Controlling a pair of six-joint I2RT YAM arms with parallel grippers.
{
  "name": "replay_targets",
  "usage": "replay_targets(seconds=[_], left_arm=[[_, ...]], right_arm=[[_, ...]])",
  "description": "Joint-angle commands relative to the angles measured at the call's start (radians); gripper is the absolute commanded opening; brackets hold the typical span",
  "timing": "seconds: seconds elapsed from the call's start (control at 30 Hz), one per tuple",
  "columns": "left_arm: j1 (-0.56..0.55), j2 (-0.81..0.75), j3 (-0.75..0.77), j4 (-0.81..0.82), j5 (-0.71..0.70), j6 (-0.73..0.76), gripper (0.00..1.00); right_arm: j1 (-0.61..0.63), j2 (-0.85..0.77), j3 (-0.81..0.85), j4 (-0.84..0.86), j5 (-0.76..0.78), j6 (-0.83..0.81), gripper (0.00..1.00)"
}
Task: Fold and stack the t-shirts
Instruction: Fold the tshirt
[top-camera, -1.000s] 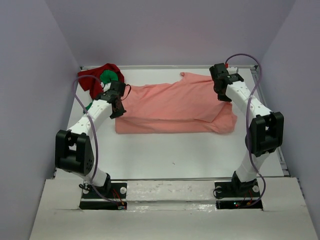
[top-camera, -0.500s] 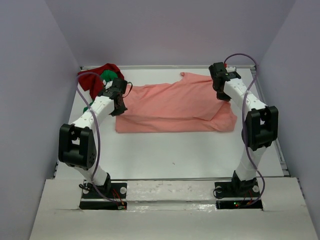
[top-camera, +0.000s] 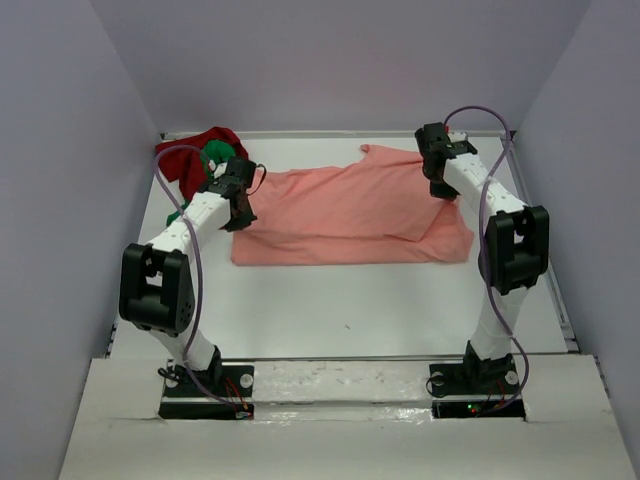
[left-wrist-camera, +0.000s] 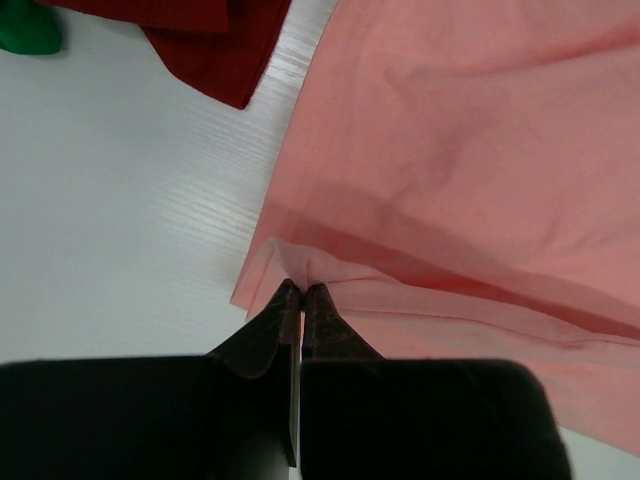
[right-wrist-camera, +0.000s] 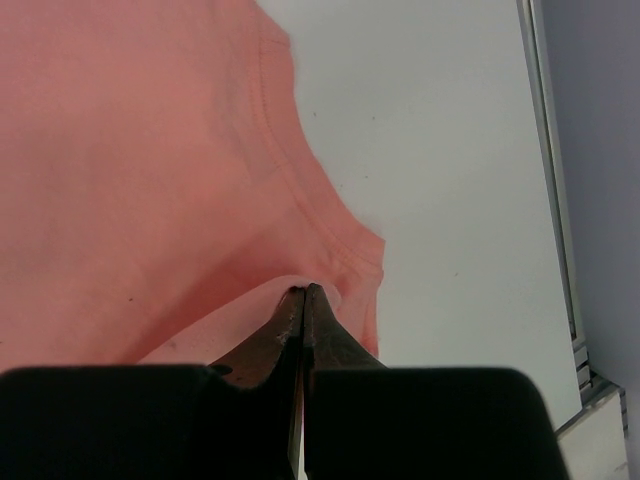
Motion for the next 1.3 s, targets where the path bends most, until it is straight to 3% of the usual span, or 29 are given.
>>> replay_targets(seconds=[0.0,0.8,1.03,1.07,1.13,1.17,1.27], left_arm=[[0.008,0.018,-0.020,0.021,-0.002,0.004,0.08],[0.009,0.081,-0.005,0.040,-0.039,-0.016,0.15],[0.008,0.094,0.015,0.040,-0.051,-0.021,0.38],[0.008,0.093,0.017,0.041,-0.056,-0.022,0.46],[0.008,0.090,0.018,0.044,-0.063,-0.021,0.57],[0.008,0.091,0.021,0.041,-0.074,-0.024,0.65],[0.008,0.087,0.020,0.047,-0.073,-0.025,0.71]], right_arm=[[-0.005,0.035,0.056,0.044,0.009,-0.029,0.00],[-0.076,0.202,0.166,0.100,-0.043,-0.086,0.00],[-0.076,0.253,0.217,0.131,-0.111,-0.146,0.00],[-0.076,0.254,0.218,0.148,-0.124,-0.152,0.01],[-0.076,0.262,0.232,0.153,-0.143,-0.172,0.22],[-0.076,0.267,0.246,0.157,-0.150,-0.185,0.39],[-0.076,0.261,0.263,0.180,-0.161,-0.202,0.58]])
